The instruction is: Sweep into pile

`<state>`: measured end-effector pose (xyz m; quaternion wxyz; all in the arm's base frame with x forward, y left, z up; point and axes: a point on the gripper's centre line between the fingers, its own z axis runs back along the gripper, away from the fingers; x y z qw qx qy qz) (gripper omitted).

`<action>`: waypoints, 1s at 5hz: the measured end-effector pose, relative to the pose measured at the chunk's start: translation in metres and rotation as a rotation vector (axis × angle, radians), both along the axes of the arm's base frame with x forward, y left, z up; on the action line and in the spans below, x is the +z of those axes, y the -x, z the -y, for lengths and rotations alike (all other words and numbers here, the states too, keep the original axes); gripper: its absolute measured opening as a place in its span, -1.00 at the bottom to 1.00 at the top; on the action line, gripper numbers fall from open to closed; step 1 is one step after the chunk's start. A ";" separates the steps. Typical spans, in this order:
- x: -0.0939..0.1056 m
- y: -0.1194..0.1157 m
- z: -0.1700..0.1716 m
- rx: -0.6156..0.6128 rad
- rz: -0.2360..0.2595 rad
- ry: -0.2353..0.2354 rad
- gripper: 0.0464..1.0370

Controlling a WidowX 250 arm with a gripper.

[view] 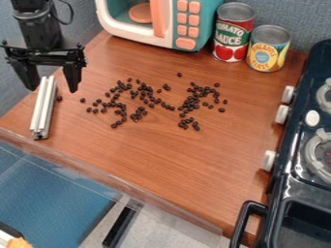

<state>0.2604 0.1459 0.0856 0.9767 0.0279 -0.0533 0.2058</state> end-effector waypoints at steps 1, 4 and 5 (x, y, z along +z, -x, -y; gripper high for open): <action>-0.009 0.001 0.001 0.006 -0.027 0.015 0.93; -0.037 -0.004 -0.037 0.121 -0.062 0.006 0.93; -0.042 -0.003 -0.048 0.141 -0.063 -0.012 0.93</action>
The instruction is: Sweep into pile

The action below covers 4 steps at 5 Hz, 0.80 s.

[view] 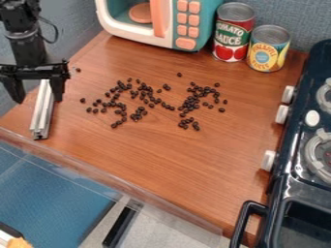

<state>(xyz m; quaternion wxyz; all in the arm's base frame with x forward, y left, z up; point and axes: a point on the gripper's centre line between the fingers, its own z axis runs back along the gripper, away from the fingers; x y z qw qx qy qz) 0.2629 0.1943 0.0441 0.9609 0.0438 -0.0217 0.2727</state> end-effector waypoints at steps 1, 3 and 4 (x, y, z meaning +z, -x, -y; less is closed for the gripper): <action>-0.008 0.001 -0.003 -0.001 -0.009 -0.003 0.93; -0.015 0.003 0.002 0.001 -0.001 0.012 0.93; -0.020 0.003 0.002 0.006 -0.010 0.019 0.93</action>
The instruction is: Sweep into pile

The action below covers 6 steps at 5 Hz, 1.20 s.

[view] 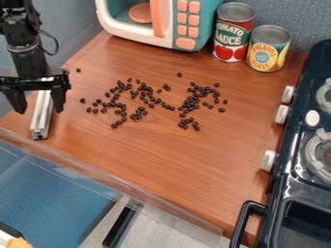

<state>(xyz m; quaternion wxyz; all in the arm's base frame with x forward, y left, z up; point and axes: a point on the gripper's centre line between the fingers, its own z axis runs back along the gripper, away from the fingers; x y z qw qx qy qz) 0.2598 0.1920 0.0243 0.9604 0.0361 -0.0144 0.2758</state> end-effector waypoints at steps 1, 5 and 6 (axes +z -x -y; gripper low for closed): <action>-0.001 -0.001 -0.001 0.006 0.000 0.002 0.93; -0.012 -0.010 -0.010 0.043 -0.006 -0.013 0.25; -0.014 -0.008 -0.010 0.040 -0.006 -0.022 -0.30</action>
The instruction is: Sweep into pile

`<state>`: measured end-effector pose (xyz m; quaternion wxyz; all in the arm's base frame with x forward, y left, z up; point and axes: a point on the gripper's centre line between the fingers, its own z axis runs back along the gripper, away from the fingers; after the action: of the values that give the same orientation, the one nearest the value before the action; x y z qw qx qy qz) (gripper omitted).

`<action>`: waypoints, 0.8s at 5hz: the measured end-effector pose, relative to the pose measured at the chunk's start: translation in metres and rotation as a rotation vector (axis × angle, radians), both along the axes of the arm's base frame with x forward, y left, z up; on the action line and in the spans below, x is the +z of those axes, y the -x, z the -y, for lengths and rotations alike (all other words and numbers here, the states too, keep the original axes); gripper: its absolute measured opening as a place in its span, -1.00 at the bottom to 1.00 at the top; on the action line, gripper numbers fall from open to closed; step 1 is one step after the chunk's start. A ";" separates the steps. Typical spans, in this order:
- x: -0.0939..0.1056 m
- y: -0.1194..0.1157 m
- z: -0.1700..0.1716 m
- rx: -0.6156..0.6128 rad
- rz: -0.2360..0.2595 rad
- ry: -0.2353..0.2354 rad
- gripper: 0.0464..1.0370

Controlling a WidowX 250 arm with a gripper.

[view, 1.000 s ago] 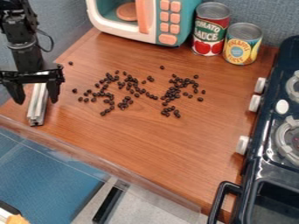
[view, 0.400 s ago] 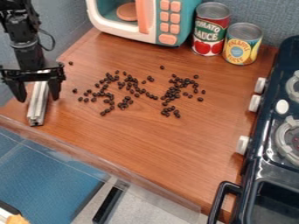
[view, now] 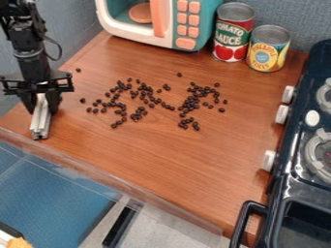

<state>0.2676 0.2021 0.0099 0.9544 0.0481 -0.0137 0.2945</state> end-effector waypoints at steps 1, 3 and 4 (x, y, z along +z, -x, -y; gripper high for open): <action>-0.002 0.002 0.003 -0.011 -0.005 0.002 -0.32; -0.004 -0.004 0.015 -0.027 -0.007 0.010 -0.32; -0.004 -0.008 0.023 -0.035 -0.010 0.011 -0.32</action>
<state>0.2760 0.1792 0.0061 0.9597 0.0439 -0.0083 0.2774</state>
